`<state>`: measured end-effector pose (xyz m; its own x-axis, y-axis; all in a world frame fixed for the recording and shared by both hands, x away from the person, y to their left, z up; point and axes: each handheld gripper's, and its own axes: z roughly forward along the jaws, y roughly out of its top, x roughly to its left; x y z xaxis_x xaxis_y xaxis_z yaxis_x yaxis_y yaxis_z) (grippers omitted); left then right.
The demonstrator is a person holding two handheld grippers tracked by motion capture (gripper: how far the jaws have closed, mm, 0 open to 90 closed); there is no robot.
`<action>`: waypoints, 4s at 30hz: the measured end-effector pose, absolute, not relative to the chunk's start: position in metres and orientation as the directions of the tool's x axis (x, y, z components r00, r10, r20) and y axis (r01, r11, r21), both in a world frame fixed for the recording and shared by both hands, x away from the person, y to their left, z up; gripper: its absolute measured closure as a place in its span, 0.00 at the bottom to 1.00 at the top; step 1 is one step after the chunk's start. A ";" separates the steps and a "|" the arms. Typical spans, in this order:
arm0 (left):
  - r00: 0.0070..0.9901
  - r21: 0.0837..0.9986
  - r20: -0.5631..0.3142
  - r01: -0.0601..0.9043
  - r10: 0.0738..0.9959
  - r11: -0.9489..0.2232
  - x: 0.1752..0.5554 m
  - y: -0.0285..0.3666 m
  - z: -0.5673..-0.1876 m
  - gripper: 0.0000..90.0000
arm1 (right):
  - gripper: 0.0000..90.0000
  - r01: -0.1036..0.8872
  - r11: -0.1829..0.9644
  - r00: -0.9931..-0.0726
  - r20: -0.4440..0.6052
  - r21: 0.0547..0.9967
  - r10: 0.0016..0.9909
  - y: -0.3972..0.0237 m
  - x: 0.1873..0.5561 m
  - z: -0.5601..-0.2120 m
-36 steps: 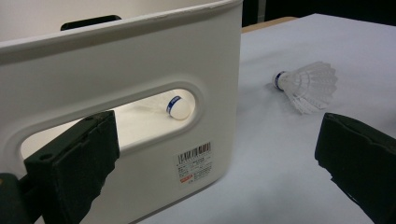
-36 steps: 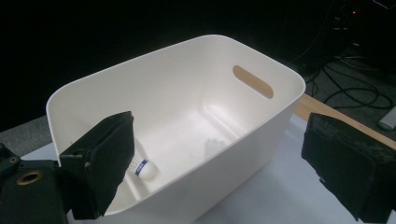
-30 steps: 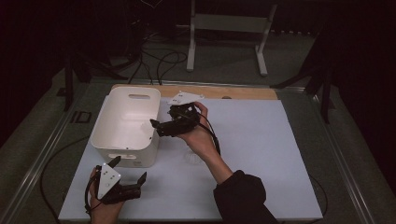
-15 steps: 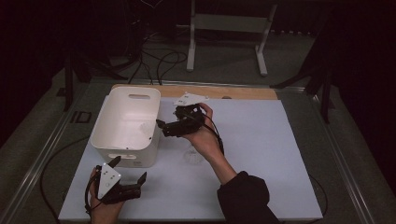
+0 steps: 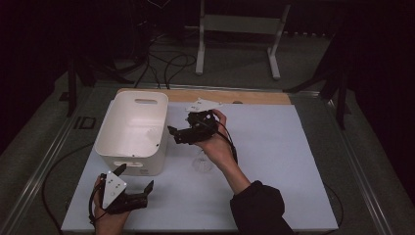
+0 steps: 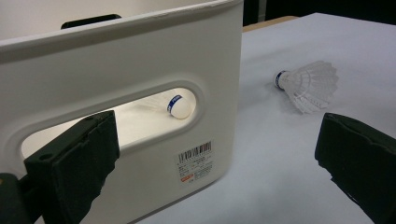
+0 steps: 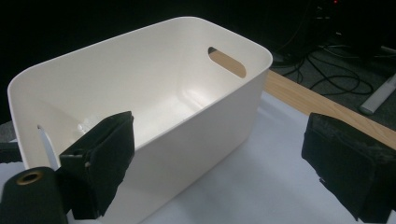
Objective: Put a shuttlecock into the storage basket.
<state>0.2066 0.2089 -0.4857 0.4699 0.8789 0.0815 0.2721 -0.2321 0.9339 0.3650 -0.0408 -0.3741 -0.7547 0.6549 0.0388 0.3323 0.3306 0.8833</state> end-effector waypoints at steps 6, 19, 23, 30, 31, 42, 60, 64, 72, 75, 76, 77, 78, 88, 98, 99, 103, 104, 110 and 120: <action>0.470 0.934 0.081 0.273 0.879 -0.232 0.207 0.209 -0.486 0.01 | 0.11 0.341 0.327 -0.748 0.044 0.881 0.662 -0.045 0.365 -0.376; 0.470 0.934 0.083 0.271 0.879 -0.233 0.207 0.208 -0.486 0.01 | 0.11 0.360 0.330 -0.735 0.047 0.873 0.677 -0.055 0.366 -0.383; 0.470 0.935 0.082 0.270 0.879 -0.231 0.207 0.209 -0.486 0.01 | 0.11 0.355 0.329 -0.734 0.043 0.875 0.677 -0.056 0.366 -0.383; 0.470 0.935 0.082 0.270 0.879 -0.231 0.206 0.209 -0.486 0.01 | 0.11 0.363 0.334 -0.732 0.045 0.870 0.680 -0.056 0.366 -0.385; 0.470 0.935 0.081 0.269 0.879 -0.230 0.207 0.209 -0.486 0.01 | 0.11 0.361 0.336 -0.734 0.042 0.870 0.678 -0.057 0.366 -0.386; 0.469 0.933 0.082 0.273 0.880 -0.233 0.207 0.208 -0.486 0.01 | 0.11 0.373 0.341 -0.720 0.037 0.863 0.693 -0.065 0.367 -0.391; 0.469 0.934 0.082 0.271 0.879 -0.231 0.207 0.209 -0.486 0.01 | 0.10 0.381 0.354 -0.707 0.023 0.854 0.707 -0.073 0.367 -0.397; 0.469 0.934 0.082 0.271 0.879 -0.232 0.207 0.208 -0.486 0.01 | 0.09 0.380 0.359 -0.709 0.019 0.852 0.705 -0.073 0.366 -0.398; 0.469 0.934 0.082 0.271 0.880 -0.231 0.206 0.209 -0.486 0.01 | 0.09 0.382 0.369 -0.708 0.011 0.848 0.706 -0.076 0.366 -0.402; 0.469 0.935 0.082 0.270 0.879 -0.231 0.206 0.209 -0.486 0.01 | 0.09 0.385 0.370 -0.706 0.012 0.846 0.708 -0.077 0.366 -0.403; 0.469 0.934 0.082 0.271 0.879 -0.232 0.206 0.209 -0.486 0.01 | 0.09 0.394 0.364 -0.704 0.022 0.844 0.710 -0.079 0.366 -0.405; 0.469 0.934 0.082 0.271 0.880 -0.232 0.207 0.209 -0.486 0.01 | 0.09 0.395 0.367 -0.703 0.020 0.842 0.711 -0.080 0.366 -0.406; 0.468 0.935 0.081 0.270 0.880 -0.230 0.207 0.208 -0.486 0.01 | 0.09 0.398 0.365 -0.700 0.022 0.841 0.713 -0.081 0.366 -0.406; 0.468 0.934 0.082 0.271 0.880 -0.232 0.206 0.209 -0.486 0.01 | 0.09 0.408 0.384 -0.693 0.007 0.829 0.721 -0.089 0.362 -0.414; 0.468 0.934 0.084 0.271 0.880 -0.234 0.207 0.208 -0.486 0.01 | 0.09 0.421 0.395 -0.691 0.006 0.816 0.723 -0.095 0.358 -0.424; 0.468 0.934 0.083 0.271 0.880 -0.232 0.207 0.208 -0.486 0.01 | 0.09 0.416 0.400 -0.694 0.002 0.817 0.720 -0.096 0.358 -0.426; 0.469 0.933 0.085 0.271 0.879 -0.235 0.206 0.208 -0.486 0.01 | 0.09 0.424 0.405 -0.692 0.001 0.810 0.722 -0.097 0.355 -0.429; 0.469 0.934 0.085 0.271 0.879 -0.235 0.206 0.208 -0.486 0.01 | 0.09 0.423 0.408 -0.692 -0.003 0.809 0.722 -0.097 0.355 -0.431; 0.469 0.934 0.084 0.272 0.879 -0.234 0.207 0.208 -0.486 0.01 | 0.09 0.426 0.425 -0.698 -0.009 0.799 0.717 -0.098 0.352 -0.436; 0.469 0.934 0.084 0.271 0.879 -0.233 0.206 0.208 -0.486 0.01 | 0.09 0.422 0.448 -0.699 -0.031 0.788 0.714 -0.097 0.348 -0.437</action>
<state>0.2065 0.2083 -0.4859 0.4688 0.8793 0.0838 0.2709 -0.2334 0.9339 0.3482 -0.0971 -0.4373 -0.6992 0.7142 -0.0313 0.4224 0.4481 0.7879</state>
